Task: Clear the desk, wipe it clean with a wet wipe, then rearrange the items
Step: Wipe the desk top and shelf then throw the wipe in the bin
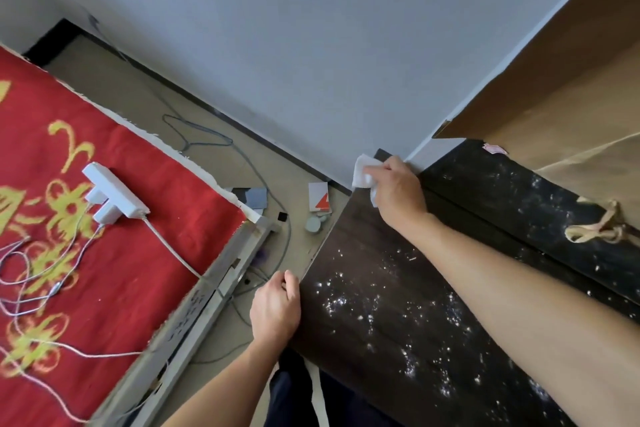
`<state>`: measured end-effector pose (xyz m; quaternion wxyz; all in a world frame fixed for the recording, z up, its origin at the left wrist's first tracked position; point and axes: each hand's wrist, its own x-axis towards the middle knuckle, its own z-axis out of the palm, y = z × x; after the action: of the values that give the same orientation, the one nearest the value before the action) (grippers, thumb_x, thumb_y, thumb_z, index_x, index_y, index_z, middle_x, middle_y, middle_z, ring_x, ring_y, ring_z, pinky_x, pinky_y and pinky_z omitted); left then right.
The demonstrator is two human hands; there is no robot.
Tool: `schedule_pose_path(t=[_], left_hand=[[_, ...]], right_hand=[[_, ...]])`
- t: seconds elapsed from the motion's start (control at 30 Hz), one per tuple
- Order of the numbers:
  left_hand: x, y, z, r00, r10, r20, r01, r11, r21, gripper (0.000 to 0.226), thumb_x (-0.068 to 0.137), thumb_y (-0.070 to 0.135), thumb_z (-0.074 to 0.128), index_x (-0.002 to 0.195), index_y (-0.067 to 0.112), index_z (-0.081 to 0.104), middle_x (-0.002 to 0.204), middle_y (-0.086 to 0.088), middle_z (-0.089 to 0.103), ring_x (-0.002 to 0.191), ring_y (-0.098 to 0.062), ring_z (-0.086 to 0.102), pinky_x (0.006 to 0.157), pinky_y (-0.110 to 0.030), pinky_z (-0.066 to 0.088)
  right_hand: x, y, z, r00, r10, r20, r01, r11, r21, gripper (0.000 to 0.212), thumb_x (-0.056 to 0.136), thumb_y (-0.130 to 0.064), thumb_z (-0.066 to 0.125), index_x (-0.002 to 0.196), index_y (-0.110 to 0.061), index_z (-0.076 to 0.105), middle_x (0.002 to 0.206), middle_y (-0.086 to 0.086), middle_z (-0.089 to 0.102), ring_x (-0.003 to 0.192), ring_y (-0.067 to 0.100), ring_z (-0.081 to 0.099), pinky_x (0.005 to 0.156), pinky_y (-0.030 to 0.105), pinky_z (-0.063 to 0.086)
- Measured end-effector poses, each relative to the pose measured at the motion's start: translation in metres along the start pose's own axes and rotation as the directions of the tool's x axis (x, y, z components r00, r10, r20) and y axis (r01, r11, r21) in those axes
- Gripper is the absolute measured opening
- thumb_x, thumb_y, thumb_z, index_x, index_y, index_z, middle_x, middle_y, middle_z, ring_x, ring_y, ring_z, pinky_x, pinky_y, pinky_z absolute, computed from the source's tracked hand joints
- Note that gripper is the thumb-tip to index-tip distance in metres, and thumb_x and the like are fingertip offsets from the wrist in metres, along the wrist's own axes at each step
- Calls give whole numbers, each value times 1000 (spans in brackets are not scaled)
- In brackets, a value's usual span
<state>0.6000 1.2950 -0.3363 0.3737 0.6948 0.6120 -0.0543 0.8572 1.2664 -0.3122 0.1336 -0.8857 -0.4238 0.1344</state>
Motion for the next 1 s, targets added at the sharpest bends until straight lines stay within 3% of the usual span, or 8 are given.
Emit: schedule_pose_path(t=[0.2,0.33,0.4,0.5,0.7,0.77,0.87,1.0], left_hand=[[-1,2,0,1000,-25,-1,25,1000,1,39,91,37,32,65,13,48,70,-5,58,75,-27,55,69,-38,44],[0,1,2,1000,-22,-11,22,1000,6,40,91,38,31,65,13,50,72,-8,59,76,-29,56,71,-39,46],[-1,0,3,1000,-11,-21,11,1000,10,41,91,38,31,63,13,49,70,-8,59,74,-29,56,70,-39,46],[0,-1,3,999,3,-32,-2,1000,20,42,92,37,32,60,14,45,68,-8,58,72,-30,55,65,-37,42],[0,-2,4,1000,15,-20,-15,1000,27,42,93,35,32,60,15,48,68,-7,58,71,-27,54,64,-35,39],[0,-1,4,1000,18,-25,-17,1000,26,42,93,33,33,59,13,48,67,-7,57,70,-27,54,62,-35,38],[0,-2,5,998,31,-47,-29,999,45,42,94,31,33,60,9,48,64,-6,56,67,-26,53,61,-35,37],[0,-2,6,999,26,-40,-23,998,60,42,93,31,32,63,9,51,67,-6,56,69,-25,52,62,-35,38]], right_hand=[[-95,-12,-2,941,-258,221,228,962,151,20,86,3,56,100,-5,68,91,9,50,88,30,53,67,43,51],[-63,24,-24,1000,-26,-5,26,1000,-12,16,82,3,60,96,-3,65,93,13,53,85,32,53,59,41,50],[-43,37,-25,999,-41,-3,40,986,-161,26,76,7,63,100,-3,65,94,16,52,82,36,53,52,39,48],[-59,48,-12,998,-30,-59,23,994,-111,46,65,11,69,107,-8,67,84,11,51,77,32,52,50,33,44],[-149,54,-15,987,-150,52,148,988,44,15,92,-28,53,95,-19,65,92,-2,55,81,9,48,73,29,44],[-131,74,-21,994,101,-40,-96,990,99,20,89,-13,53,102,-16,67,97,3,57,85,16,52,73,26,41],[-99,90,-11,856,454,-249,-428,891,154,28,83,1,52,105,-7,68,99,12,55,92,34,54,77,30,43],[-93,31,18,958,238,-157,-212,963,164,43,73,11,61,111,-10,68,99,13,56,90,33,51,75,39,50]])
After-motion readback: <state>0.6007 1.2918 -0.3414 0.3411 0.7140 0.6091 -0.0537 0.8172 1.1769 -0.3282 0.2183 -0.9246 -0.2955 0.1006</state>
